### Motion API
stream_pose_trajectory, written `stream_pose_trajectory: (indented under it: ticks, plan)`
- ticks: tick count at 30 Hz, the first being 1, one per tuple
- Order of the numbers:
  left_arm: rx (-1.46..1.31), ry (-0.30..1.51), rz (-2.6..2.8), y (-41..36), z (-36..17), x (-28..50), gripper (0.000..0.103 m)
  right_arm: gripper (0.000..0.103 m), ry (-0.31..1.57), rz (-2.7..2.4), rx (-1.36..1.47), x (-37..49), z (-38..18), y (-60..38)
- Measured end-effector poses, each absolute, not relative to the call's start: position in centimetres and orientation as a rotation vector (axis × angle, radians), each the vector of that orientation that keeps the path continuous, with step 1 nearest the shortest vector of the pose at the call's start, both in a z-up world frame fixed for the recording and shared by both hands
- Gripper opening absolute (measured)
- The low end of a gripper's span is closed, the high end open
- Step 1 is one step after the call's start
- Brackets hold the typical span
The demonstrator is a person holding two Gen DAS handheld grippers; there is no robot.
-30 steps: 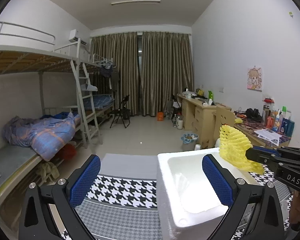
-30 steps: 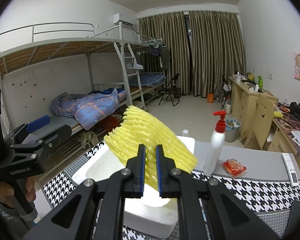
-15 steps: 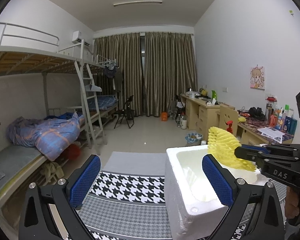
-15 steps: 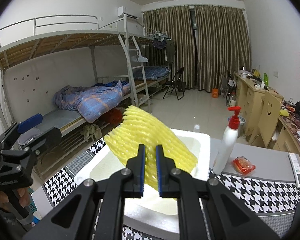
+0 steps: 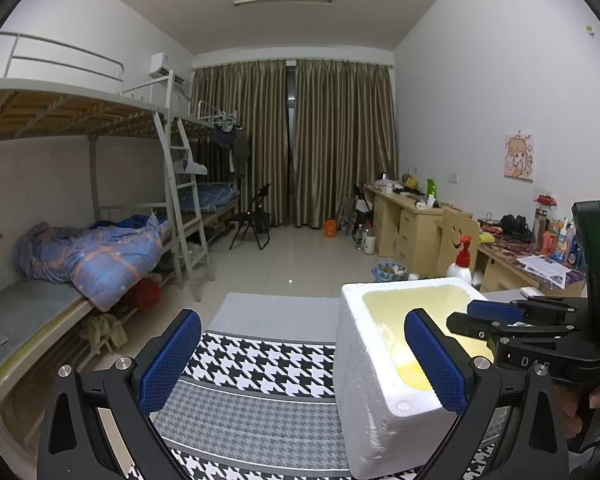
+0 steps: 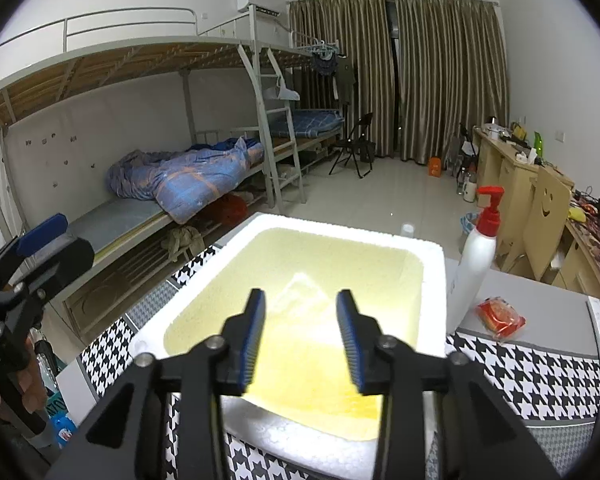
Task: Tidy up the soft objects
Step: 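Lower the yellow mesh into the foam box and open the right gripper, then withdraw both grippers from the foam box back over the table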
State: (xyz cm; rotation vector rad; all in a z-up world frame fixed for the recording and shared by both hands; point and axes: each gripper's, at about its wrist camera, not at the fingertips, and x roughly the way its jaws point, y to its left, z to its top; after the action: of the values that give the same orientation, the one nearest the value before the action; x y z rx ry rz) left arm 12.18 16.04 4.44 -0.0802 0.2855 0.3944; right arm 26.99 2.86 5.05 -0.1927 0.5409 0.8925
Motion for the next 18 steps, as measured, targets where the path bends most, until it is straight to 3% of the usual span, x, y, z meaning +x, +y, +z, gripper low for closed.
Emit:
stream_pose_trajectory:
  ticks: [4, 9, 18]
  plan:
    - [-0.086, 0.291, 0.390, 16.2, 4.4, 12.3, 0.102, 0.077, 0.501, 0.884, -0.179, 26.3, 5.9, 2.5]
    - [-0.087, 0.284, 0.390, 16.2, 4.5, 12.2, 0.102, 0.091, 0.465, 0.871, -0.153, 25.8, 6.7, 1.5]
    - [-0.077, 0.277, 0.378, 15.3, 5.0, 11.9, 0.102, 0.094, 0.424, 0.856, -0.137, 24.8, 7.5, 0.0]
